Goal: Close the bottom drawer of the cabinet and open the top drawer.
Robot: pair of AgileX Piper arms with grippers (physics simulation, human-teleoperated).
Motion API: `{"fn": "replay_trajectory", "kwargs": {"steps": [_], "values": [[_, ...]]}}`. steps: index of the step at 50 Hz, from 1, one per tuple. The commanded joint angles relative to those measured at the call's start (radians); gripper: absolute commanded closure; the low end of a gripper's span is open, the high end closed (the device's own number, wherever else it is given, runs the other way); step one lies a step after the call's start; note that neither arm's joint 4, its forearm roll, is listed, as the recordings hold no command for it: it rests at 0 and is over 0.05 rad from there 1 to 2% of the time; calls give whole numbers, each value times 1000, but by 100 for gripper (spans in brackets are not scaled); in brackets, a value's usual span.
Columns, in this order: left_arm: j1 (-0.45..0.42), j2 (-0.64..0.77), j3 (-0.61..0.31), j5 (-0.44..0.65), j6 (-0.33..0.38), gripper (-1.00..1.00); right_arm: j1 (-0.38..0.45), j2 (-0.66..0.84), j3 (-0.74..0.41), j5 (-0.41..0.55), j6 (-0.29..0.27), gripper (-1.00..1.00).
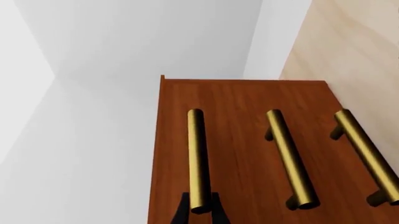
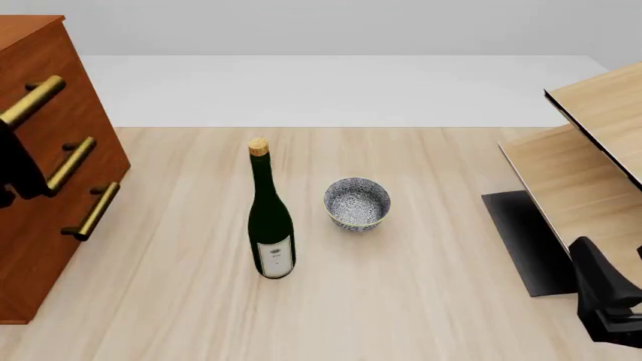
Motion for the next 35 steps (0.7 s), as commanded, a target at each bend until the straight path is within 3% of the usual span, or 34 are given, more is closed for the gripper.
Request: {"fn": "replay_trajectory", "kwargs": {"steps": [1,35], "values": [[-36,2,-17,2,18,100,0,-1,-1,1,1,-100],[-151,-24,19,-30,48,100,-1,-17,-4,17,6,-100]]}}
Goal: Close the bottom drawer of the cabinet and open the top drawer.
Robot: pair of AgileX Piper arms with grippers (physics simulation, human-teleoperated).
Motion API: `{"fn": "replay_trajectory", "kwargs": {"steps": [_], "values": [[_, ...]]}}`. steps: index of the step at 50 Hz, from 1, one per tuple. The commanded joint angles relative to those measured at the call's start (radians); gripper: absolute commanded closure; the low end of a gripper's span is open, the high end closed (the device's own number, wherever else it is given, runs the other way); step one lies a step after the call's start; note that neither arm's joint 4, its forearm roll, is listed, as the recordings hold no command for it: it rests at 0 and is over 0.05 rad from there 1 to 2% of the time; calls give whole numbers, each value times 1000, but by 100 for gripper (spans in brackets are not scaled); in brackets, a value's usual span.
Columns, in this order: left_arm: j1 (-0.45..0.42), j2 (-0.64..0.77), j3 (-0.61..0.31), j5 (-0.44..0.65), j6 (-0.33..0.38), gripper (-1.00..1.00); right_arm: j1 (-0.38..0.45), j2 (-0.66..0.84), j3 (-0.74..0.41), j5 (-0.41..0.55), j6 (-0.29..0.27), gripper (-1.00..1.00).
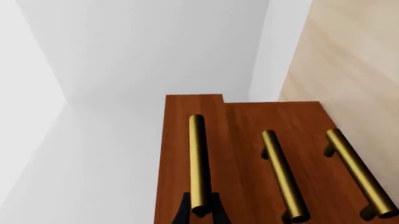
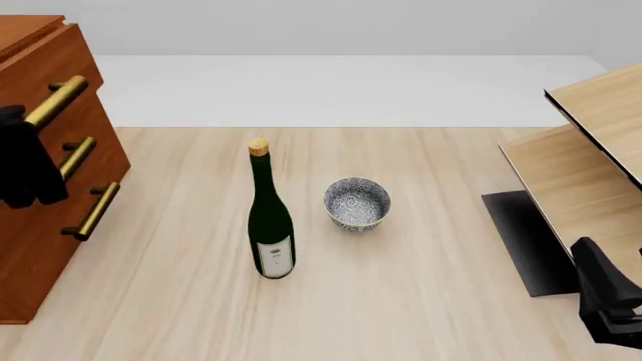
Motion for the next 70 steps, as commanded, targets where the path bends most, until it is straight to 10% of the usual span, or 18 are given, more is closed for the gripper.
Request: {"fn": "replay_trajectory", "kwargs": {"steps": [1,70], "values": [[-60,2,-10,-7,15,100,2,-2,-1,3,2,-100],[-182,32,-56,-1,28,100,0,-7,-6,11,16,-100]]}}
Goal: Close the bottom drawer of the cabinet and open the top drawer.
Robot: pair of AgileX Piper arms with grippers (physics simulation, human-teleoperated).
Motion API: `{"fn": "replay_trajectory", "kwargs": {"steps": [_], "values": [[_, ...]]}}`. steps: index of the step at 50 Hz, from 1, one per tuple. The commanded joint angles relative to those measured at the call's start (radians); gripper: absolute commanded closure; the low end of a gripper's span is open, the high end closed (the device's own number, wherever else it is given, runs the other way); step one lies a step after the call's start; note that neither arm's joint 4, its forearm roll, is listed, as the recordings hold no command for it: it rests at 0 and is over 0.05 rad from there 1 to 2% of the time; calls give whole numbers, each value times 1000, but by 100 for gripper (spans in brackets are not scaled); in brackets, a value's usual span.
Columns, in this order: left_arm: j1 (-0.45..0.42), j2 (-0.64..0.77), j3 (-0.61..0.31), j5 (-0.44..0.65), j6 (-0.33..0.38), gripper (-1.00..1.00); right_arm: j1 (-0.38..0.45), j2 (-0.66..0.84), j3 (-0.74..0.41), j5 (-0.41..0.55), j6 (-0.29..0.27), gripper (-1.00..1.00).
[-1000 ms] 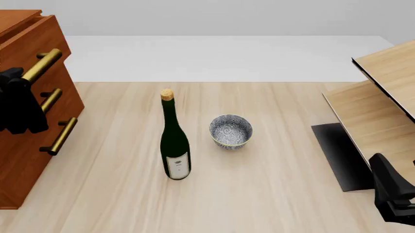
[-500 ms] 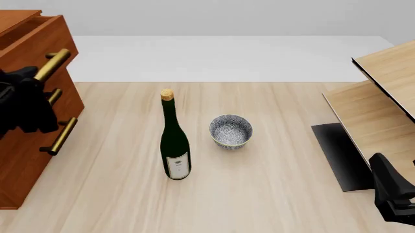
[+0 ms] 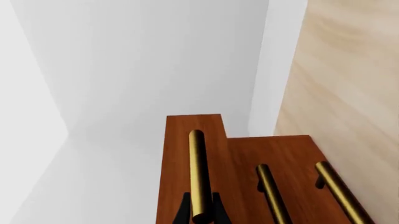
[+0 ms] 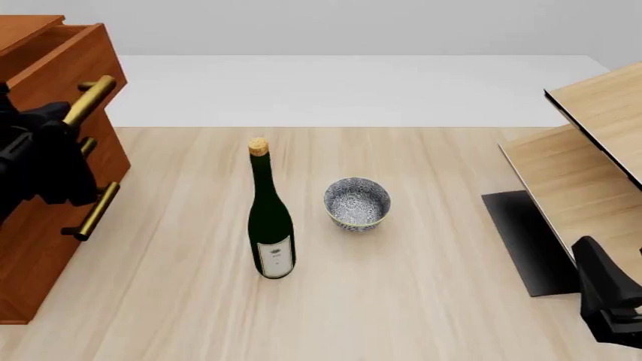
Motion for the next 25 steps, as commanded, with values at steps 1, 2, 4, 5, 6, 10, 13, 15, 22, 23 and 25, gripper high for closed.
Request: {"fn": "replay_trajectory", "kwargs": {"steps": [1,2,4,5,6,10,13,15,22,23,25], "values": [[-34,34,-47,-18,9,100,0,-5,-1,6,2,-100],[-34,34,-46,-18,9,100,0,-6,-1,6,1,-100],[-33,34,-45,-17,8,100,-1,-6,-1,7,2,-100],[-34,35,-45,-17,8,100,-1,-6,-1,6,2,-100],[-33,34,-47,-17,6,100,-2,-6,-1,6,2,-100],[-33,36,-50,-14,6,100,-1,-7,-1,7,2,-100],[-32,36,-51,-14,4,100,-1,-8,-1,8,2,-100],[-32,37,-51,-14,4,100,-2,-8,0,8,2,-100],[-29,38,-49,-13,4,-100,-1,-7,0,6,2,-100],[-29,38,-49,-14,3,-100,-1,-6,0,6,2,-100],[-30,38,-49,-13,2,-100,-1,-6,0,5,2,-100]]}}
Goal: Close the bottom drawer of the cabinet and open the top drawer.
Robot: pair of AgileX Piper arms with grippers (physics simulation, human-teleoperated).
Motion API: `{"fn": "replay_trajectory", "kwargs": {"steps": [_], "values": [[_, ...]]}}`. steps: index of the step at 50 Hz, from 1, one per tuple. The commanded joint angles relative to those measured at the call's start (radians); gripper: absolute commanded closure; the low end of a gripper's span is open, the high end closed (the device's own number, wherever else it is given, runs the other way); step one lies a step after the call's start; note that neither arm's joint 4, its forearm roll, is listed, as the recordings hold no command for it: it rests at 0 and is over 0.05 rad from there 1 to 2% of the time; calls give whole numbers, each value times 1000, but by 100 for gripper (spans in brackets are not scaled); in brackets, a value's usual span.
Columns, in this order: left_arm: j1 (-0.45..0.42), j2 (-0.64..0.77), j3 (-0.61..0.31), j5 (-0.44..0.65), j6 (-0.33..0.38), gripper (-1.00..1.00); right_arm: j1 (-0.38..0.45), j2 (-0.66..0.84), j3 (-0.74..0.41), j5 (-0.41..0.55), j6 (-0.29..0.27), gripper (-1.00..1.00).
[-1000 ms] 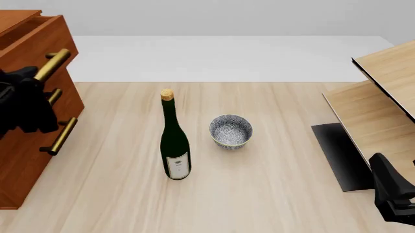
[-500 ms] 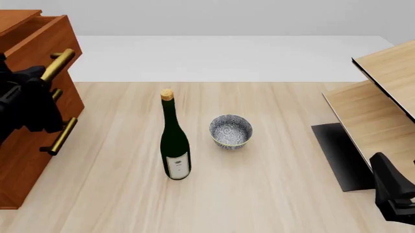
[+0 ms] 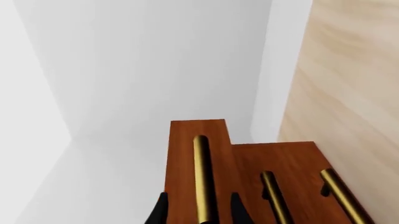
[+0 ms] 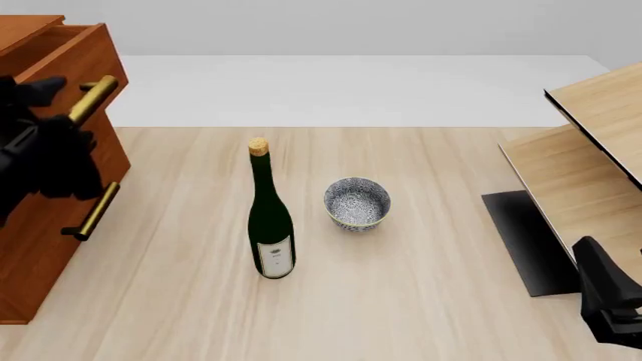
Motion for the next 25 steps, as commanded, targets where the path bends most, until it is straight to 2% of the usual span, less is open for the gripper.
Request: {"fn": "replay_trajectory", "kwargs": {"steps": [1,25], "values": [[-12,21,-25,-10,1,-100,0,0,0,0,1,-100],[-15,23,-28,-5,-18,-100,1,7,0,-7,2,-100]]}}
